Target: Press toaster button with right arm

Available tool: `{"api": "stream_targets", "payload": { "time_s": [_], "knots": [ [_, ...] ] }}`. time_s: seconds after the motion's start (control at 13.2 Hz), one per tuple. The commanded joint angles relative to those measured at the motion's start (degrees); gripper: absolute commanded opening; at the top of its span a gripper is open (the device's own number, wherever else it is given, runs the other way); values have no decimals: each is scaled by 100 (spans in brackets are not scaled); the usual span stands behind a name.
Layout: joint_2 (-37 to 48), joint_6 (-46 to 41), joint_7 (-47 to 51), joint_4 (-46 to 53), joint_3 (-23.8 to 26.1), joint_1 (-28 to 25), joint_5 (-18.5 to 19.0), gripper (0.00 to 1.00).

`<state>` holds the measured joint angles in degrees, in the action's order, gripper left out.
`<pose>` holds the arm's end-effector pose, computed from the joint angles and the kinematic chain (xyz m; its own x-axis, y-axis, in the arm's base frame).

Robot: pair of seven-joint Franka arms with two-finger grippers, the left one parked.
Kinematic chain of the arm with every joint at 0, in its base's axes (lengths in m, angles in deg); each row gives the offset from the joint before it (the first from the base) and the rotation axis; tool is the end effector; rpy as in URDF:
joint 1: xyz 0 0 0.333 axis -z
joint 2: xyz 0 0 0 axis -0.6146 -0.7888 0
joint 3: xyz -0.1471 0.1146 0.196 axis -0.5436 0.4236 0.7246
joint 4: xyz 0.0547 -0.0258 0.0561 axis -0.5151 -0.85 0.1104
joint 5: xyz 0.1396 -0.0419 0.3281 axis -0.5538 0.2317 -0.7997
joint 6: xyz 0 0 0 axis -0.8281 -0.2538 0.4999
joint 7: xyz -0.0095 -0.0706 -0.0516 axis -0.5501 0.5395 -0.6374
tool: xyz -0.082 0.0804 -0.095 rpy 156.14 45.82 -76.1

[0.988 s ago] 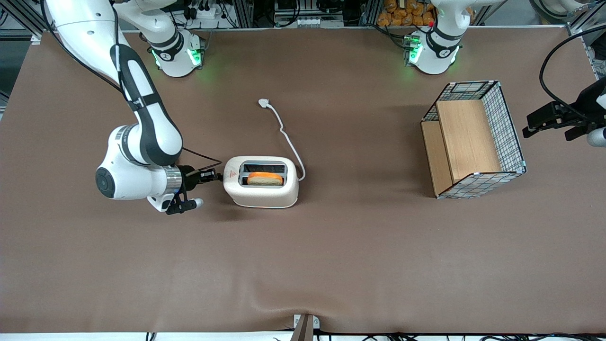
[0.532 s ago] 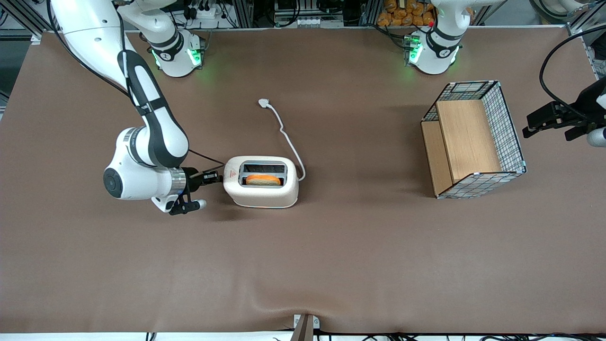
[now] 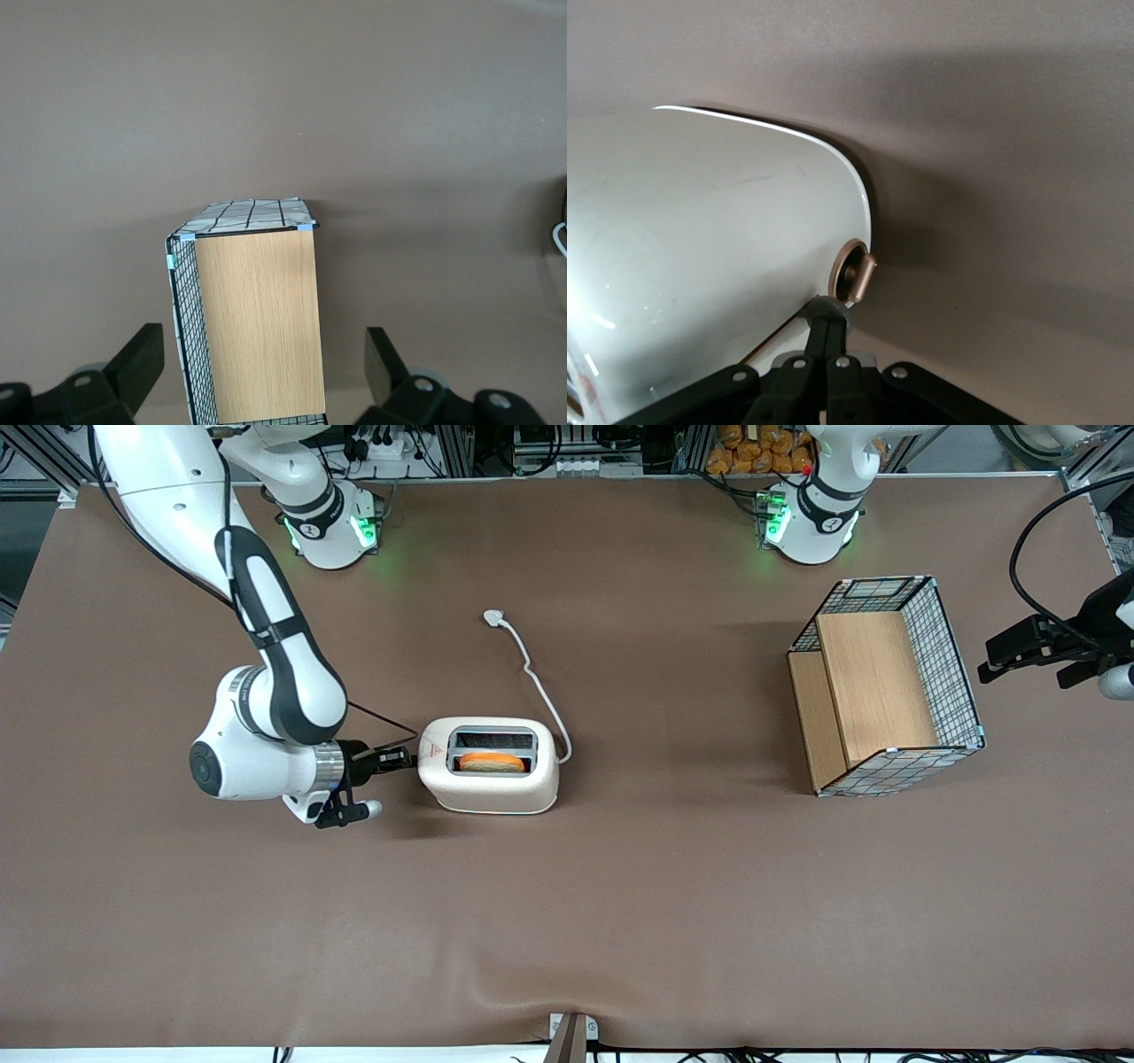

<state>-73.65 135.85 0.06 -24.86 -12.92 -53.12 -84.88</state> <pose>0.5405 0.1718 0.1838 0.9566 0.1877 -0.2228 0.0445 -0.8499 -0.5251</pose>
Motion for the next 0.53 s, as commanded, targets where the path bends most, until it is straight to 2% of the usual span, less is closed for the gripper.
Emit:
{"api": "stream_targets", "payload": {
  "time_s": [0.0, 0.46],
  "knots": [
    [-340, 232, -296, -82, 115, -46, -326, 0],
    [-95, -14, -252, -64, 45, -19, -361, 0]
  ]
}}
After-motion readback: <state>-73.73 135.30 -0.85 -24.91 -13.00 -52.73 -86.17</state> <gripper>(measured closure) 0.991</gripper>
